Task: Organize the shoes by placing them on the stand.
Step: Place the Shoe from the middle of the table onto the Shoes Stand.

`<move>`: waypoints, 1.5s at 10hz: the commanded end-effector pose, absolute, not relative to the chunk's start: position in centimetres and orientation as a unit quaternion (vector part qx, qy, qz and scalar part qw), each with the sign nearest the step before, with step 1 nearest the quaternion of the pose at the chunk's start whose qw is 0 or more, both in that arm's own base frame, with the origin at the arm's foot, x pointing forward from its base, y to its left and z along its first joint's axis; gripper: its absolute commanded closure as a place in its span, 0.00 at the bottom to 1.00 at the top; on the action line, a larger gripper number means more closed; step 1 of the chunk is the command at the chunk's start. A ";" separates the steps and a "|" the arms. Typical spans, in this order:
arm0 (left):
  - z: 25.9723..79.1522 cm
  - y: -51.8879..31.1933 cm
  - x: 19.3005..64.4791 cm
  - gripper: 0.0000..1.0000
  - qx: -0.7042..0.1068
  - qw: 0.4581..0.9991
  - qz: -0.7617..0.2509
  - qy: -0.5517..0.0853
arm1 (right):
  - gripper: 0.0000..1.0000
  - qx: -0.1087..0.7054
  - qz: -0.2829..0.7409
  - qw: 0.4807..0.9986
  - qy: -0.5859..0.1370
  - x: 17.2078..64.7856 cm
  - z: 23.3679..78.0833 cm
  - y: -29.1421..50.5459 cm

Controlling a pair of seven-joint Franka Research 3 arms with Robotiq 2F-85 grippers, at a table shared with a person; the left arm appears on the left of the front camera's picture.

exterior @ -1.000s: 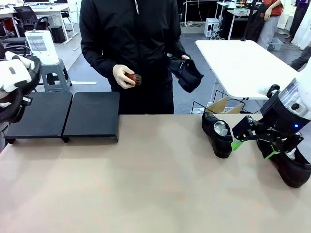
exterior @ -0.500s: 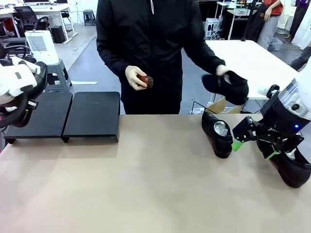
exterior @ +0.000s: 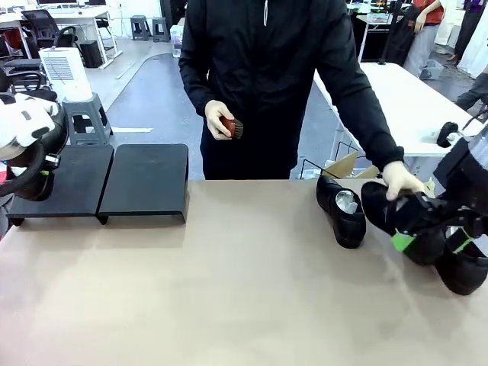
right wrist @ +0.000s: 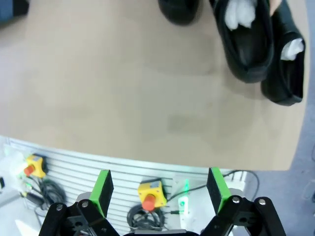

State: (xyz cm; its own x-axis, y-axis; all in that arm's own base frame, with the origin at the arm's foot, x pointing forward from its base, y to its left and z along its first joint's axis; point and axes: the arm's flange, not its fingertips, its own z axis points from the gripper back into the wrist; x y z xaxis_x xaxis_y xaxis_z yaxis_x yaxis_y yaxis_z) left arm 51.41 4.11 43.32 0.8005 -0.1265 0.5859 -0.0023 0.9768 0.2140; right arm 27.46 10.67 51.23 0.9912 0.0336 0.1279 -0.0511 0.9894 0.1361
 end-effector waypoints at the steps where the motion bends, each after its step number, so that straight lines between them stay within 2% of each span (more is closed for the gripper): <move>1: 44.6 4.9 52.8 1.00 0.088 0.943 -0.040 -0.319 | 0.00 0.069 0.061 0.994 -0.049 24.2 47.3 9.8; 2: 44.5 4.9 53.1 1.00 0.086 0.944 -0.040 -0.317 | 0.00 0.076 0.060 0.994 -0.044 24.6 47.1 9.8; 3: 44.4 4.9 53.3 1.00 0.087 0.944 -0.039 -0.317 | 0.00 0.068 0.038 0.995 -0.056 26.7 51.4 10.9; 8: 42.7 5.7 54.3 1.00 0.114 0.959 -0.040 -0.255 | 0.00 0.068 0.038 0.995 -0.056 26.7 51.4 10.9; 14: 41.3 6.4 54.9 1.00 0.113 0.965 -0.028 -0.235 | 0.00 0.068 0.038 0.995 -0.056 26.7 51.4 10.9; 15: 41.1 6.3 55.0 0.92 0.112 0.966 -0.024 -0.234 | 0.00 0.068 0.038 0.995 -0.056 26.7 51.4 10.9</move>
